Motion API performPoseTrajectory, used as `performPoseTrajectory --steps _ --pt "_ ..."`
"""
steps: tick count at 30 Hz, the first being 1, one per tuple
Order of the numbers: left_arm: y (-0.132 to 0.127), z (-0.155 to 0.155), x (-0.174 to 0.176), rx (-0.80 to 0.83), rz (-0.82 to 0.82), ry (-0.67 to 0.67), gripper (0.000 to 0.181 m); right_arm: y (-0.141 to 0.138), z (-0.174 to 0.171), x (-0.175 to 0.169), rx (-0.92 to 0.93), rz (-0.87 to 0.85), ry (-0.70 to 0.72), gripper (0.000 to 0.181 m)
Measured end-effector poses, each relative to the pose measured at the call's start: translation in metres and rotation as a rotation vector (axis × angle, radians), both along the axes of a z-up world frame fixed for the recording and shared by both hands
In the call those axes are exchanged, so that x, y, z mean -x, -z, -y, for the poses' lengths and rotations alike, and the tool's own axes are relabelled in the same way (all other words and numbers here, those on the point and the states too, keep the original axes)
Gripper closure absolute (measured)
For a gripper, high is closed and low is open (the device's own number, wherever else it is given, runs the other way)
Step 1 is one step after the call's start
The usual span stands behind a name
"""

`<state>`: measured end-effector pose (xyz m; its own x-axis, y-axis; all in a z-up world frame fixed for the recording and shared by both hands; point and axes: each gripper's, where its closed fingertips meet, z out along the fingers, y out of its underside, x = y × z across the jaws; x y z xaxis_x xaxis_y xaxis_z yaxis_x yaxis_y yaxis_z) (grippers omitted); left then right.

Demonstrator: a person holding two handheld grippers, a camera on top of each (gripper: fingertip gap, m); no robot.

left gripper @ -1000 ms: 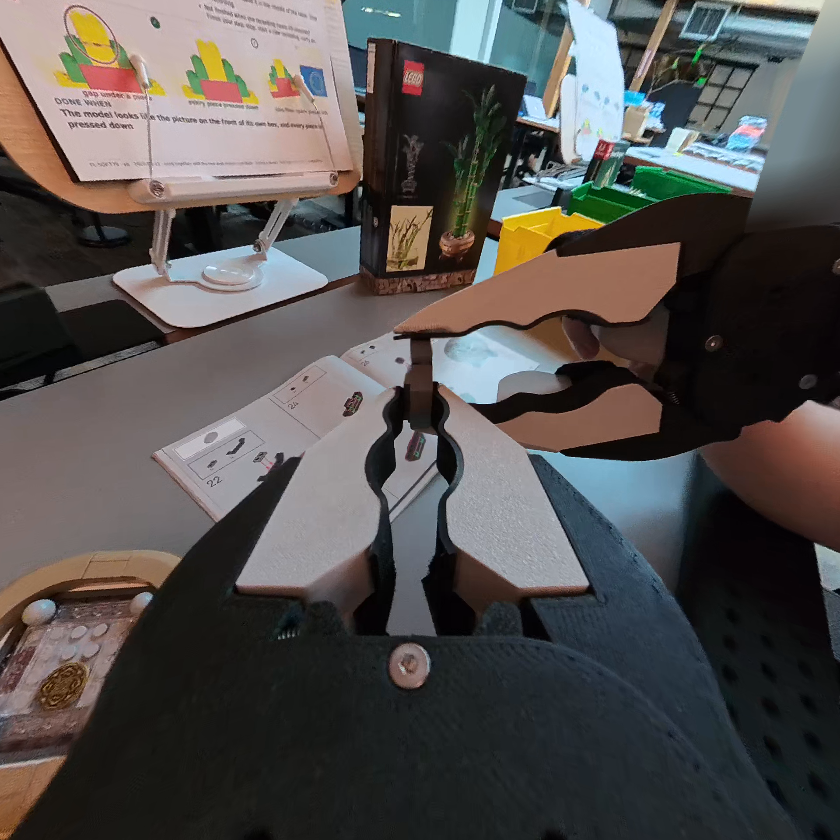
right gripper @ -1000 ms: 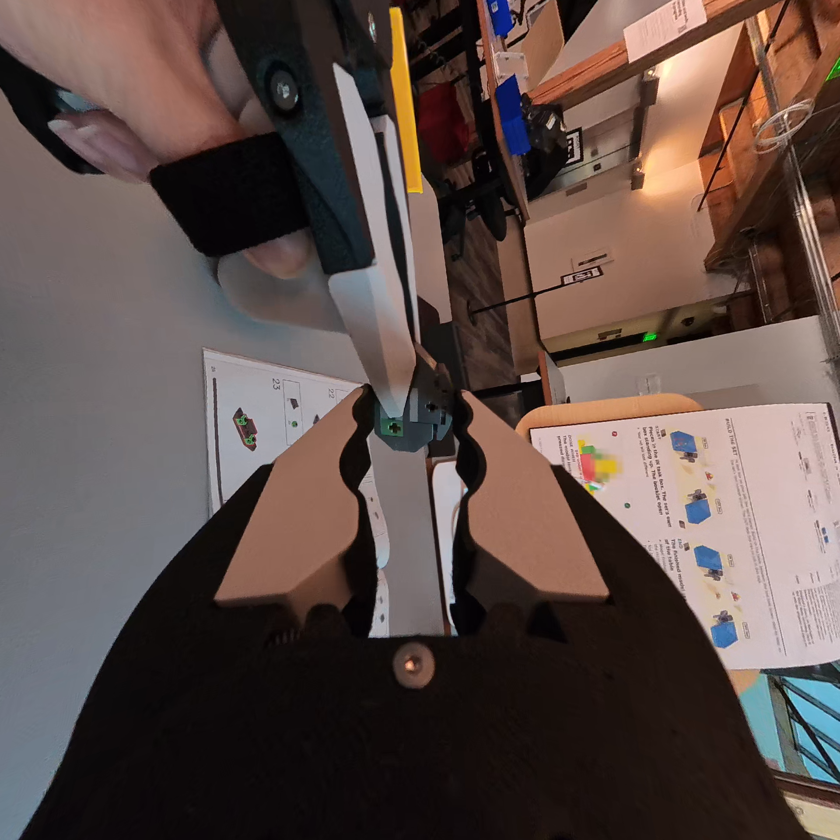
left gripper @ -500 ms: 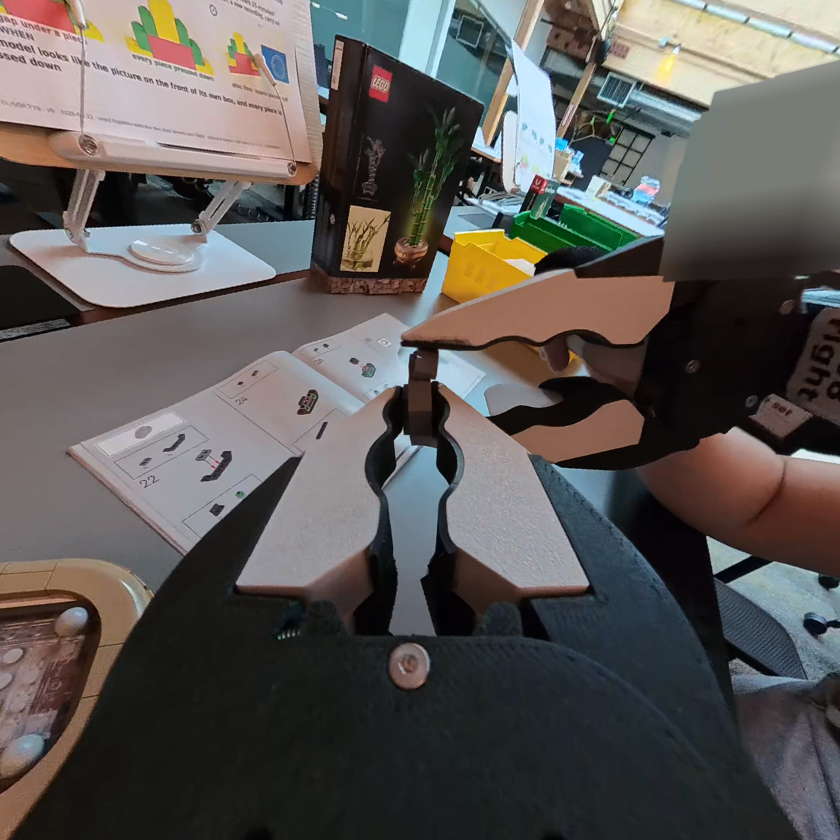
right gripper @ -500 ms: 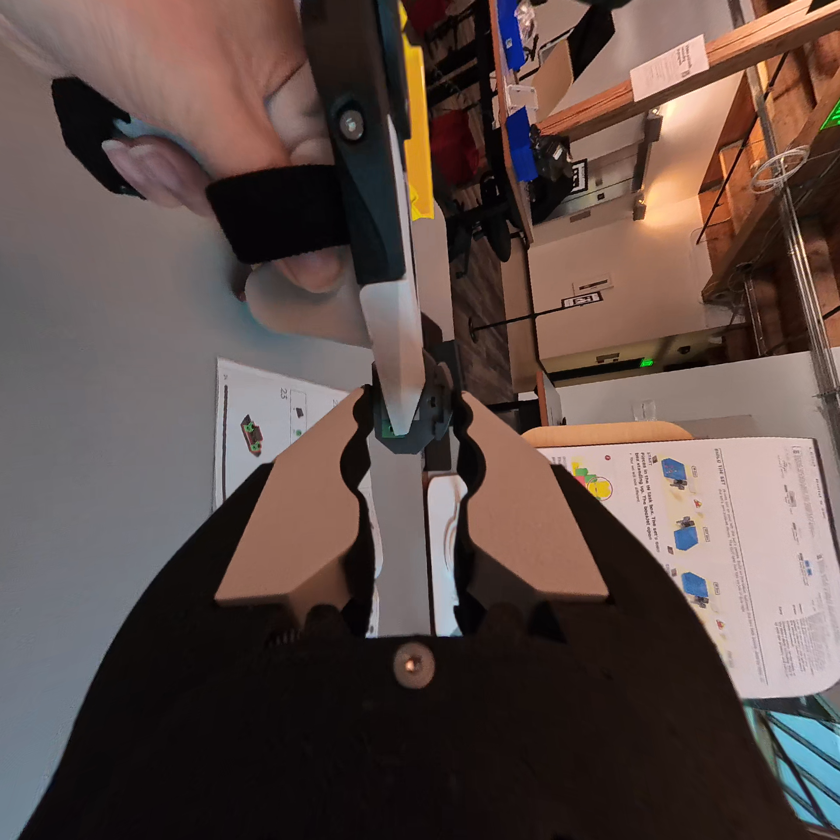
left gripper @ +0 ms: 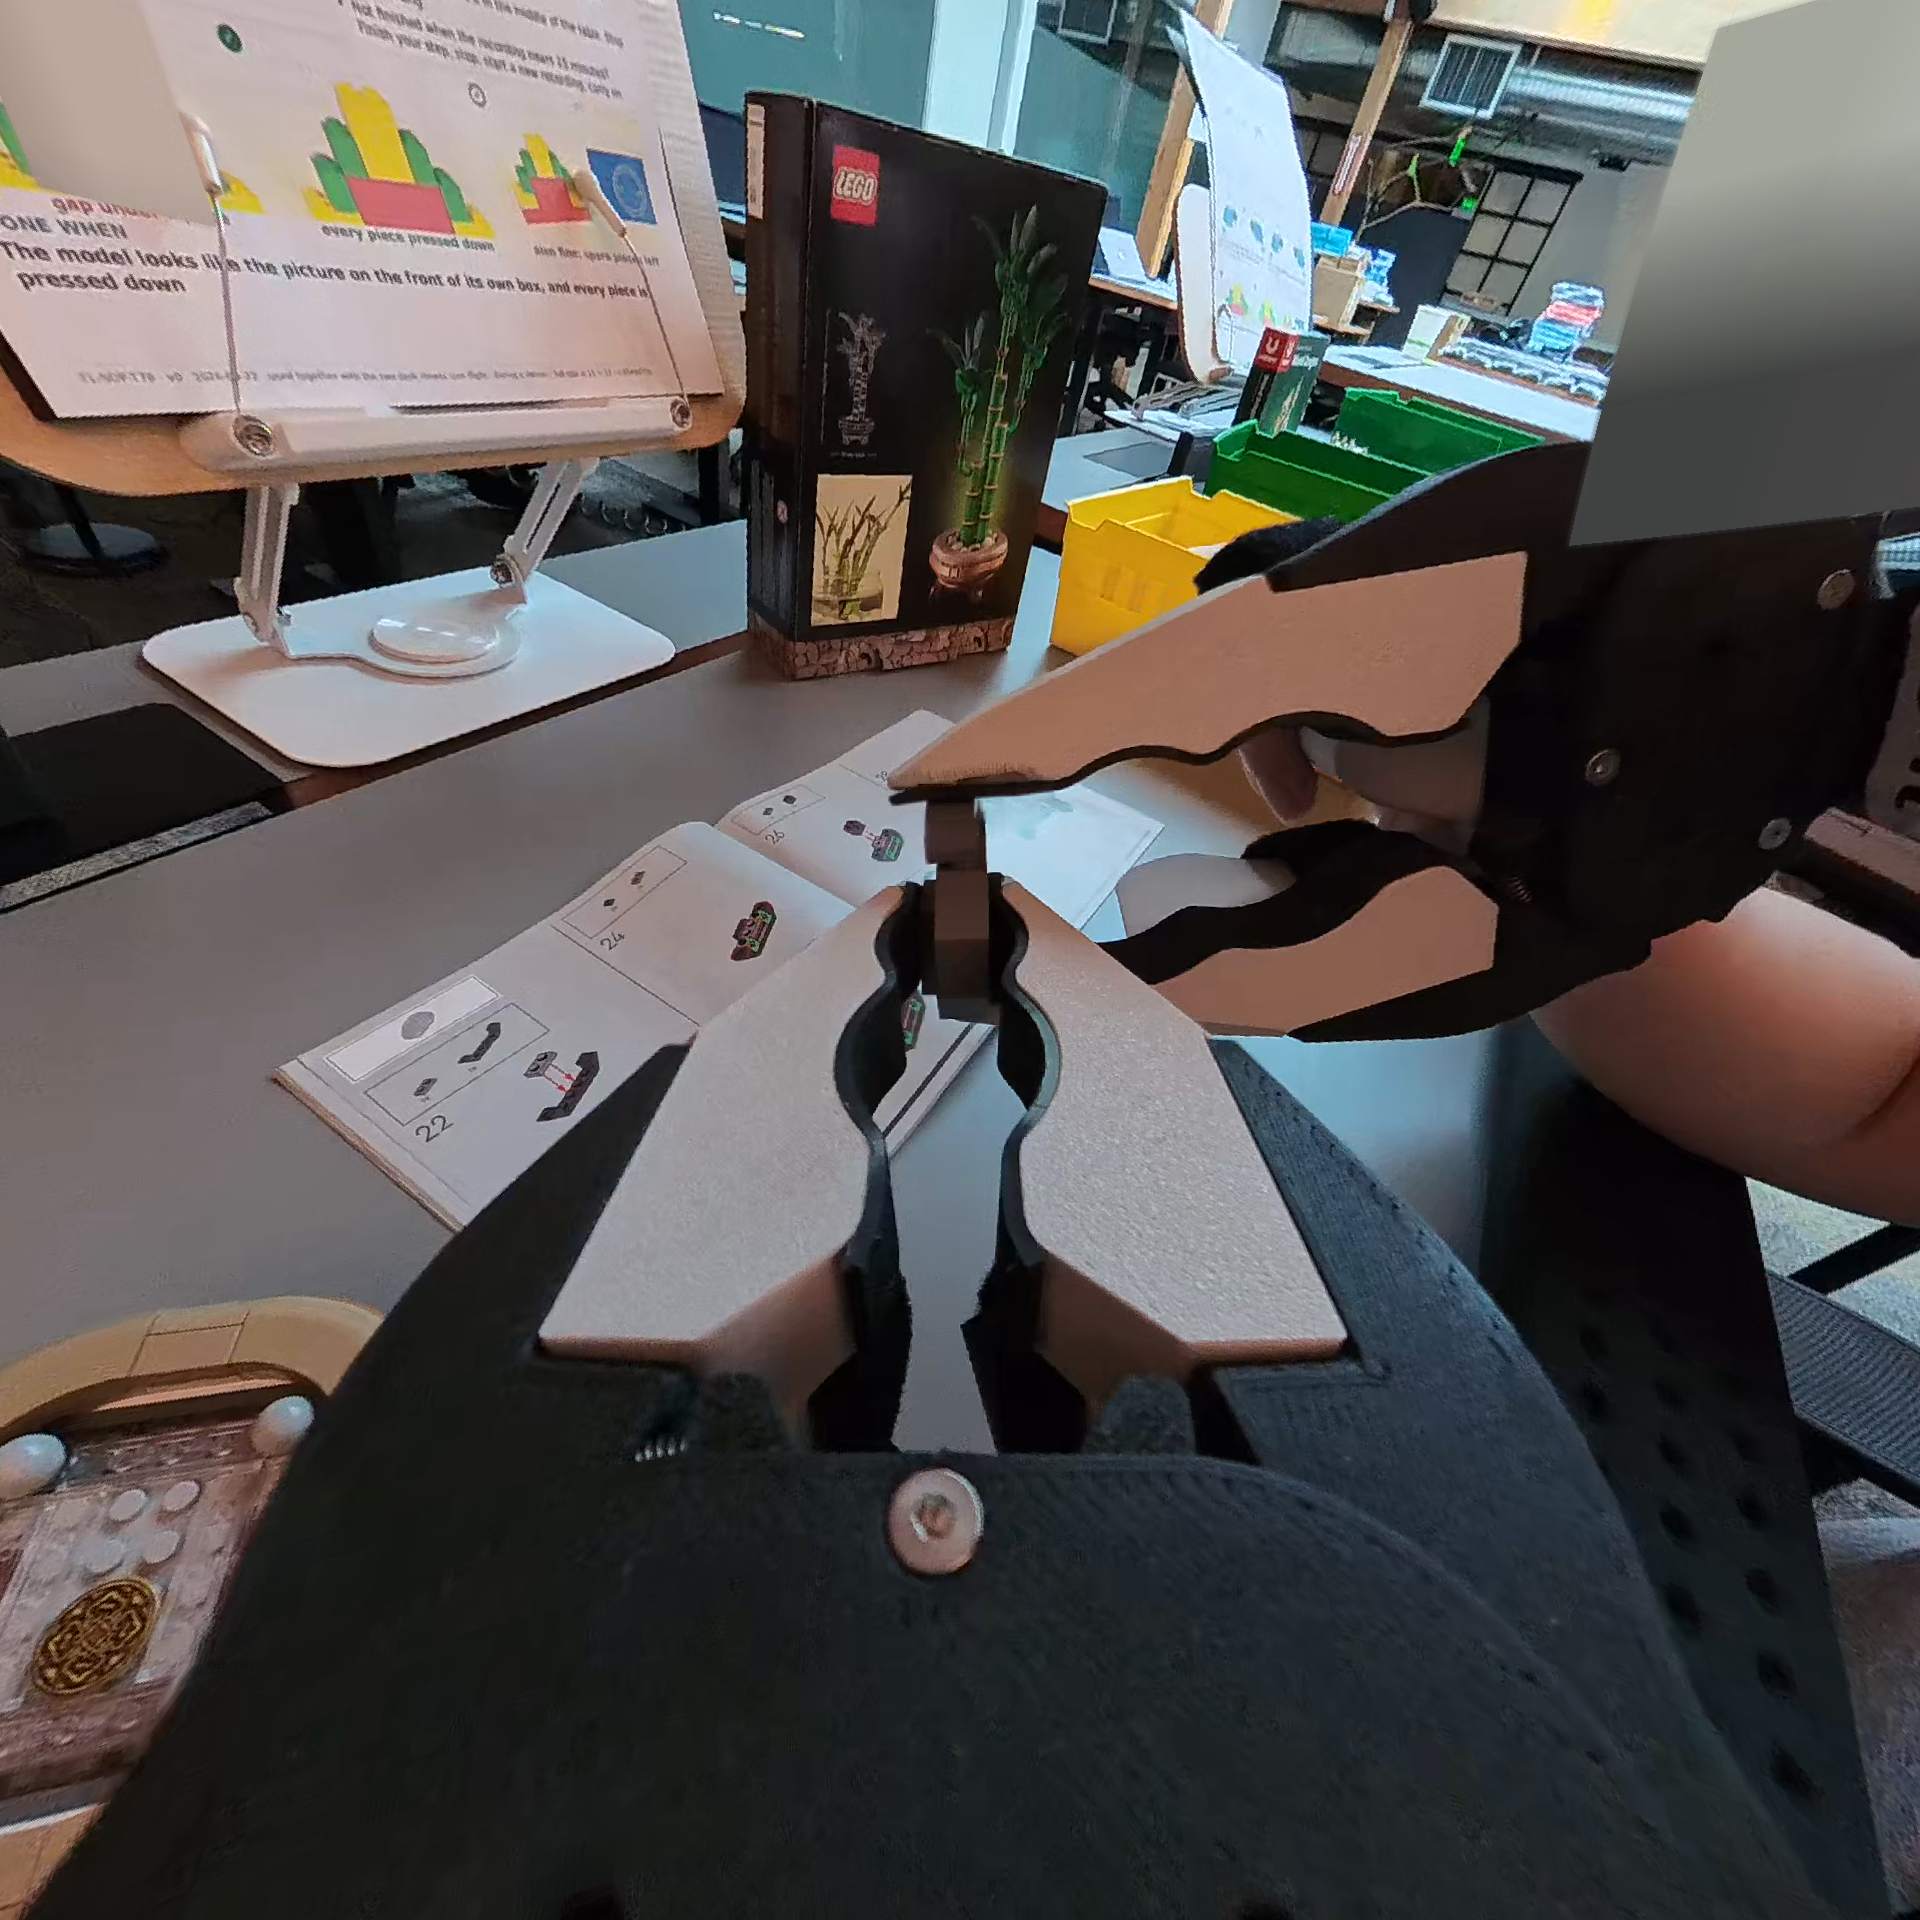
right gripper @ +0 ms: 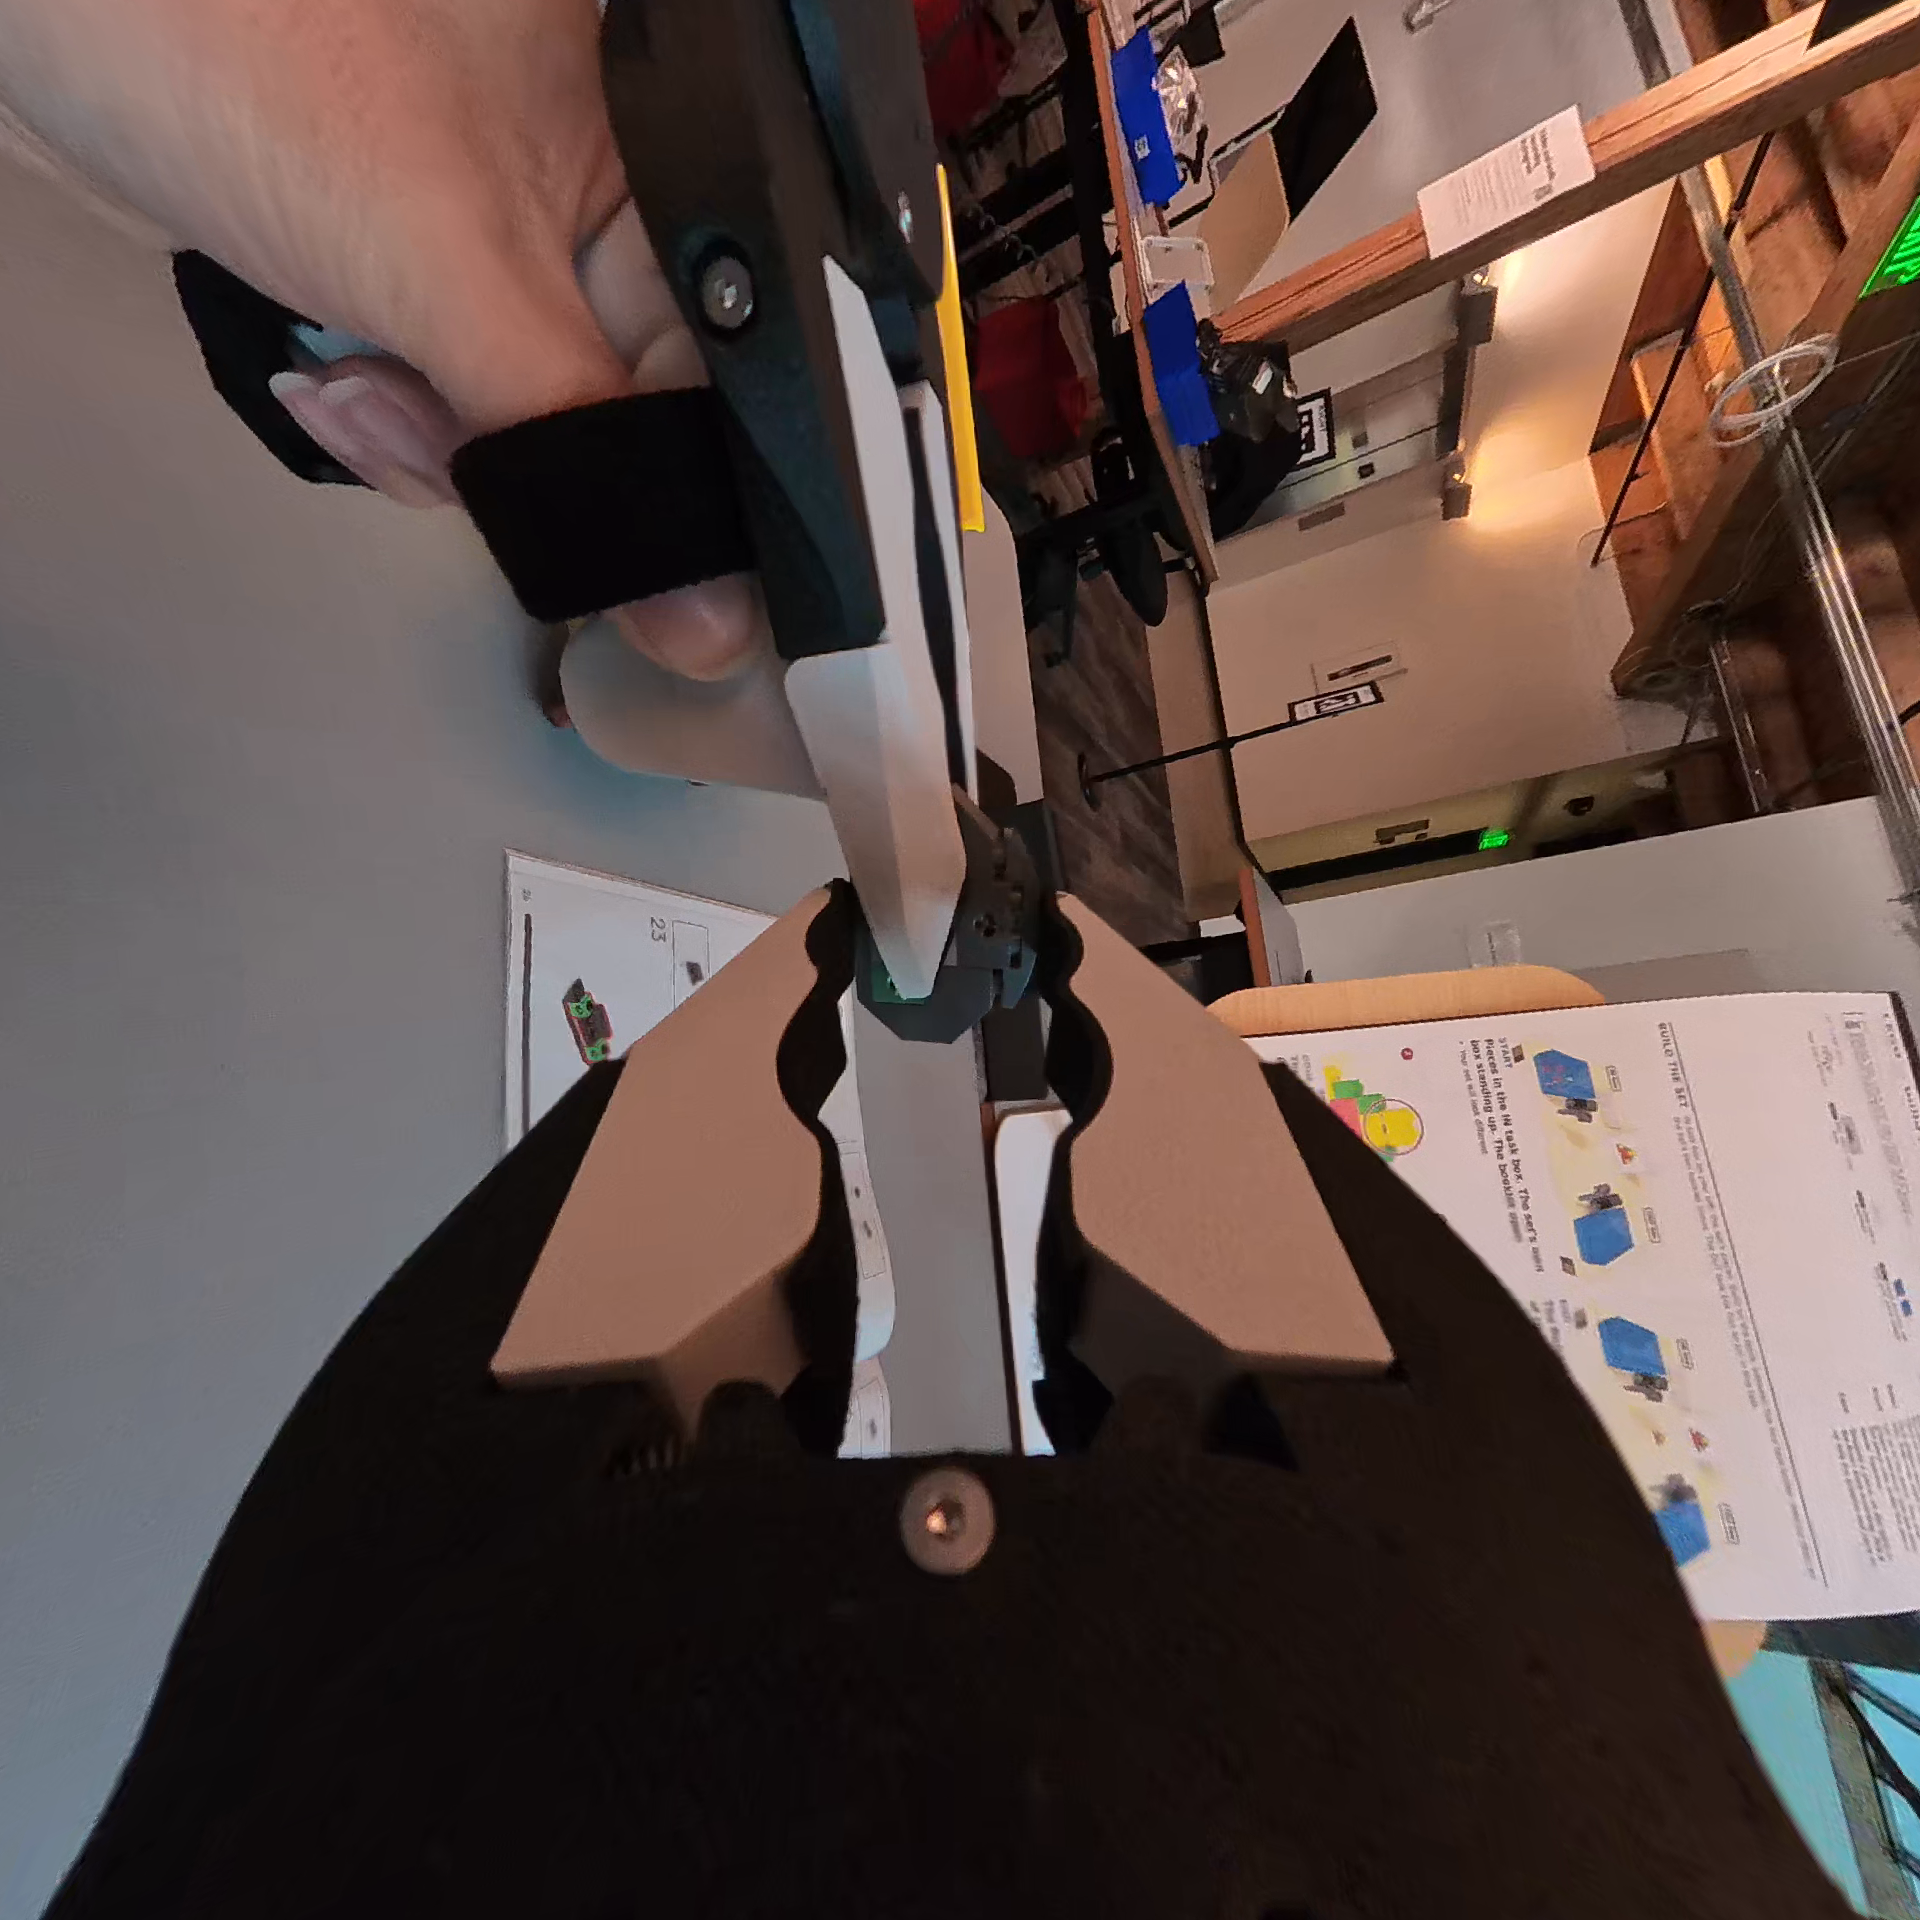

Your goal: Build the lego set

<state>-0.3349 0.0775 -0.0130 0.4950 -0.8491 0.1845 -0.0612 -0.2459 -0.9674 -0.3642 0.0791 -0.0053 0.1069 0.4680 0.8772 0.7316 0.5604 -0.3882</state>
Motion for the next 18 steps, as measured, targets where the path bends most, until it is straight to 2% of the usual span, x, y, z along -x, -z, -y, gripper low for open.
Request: performPoseTrajectory --steps 18 --pt "-0.0019 0.0000 0.0019 0.007 0.014 0.001 0.172 -0.0031 0.0002 0.0014 -0.050 -0.030 -0.003 0.149"
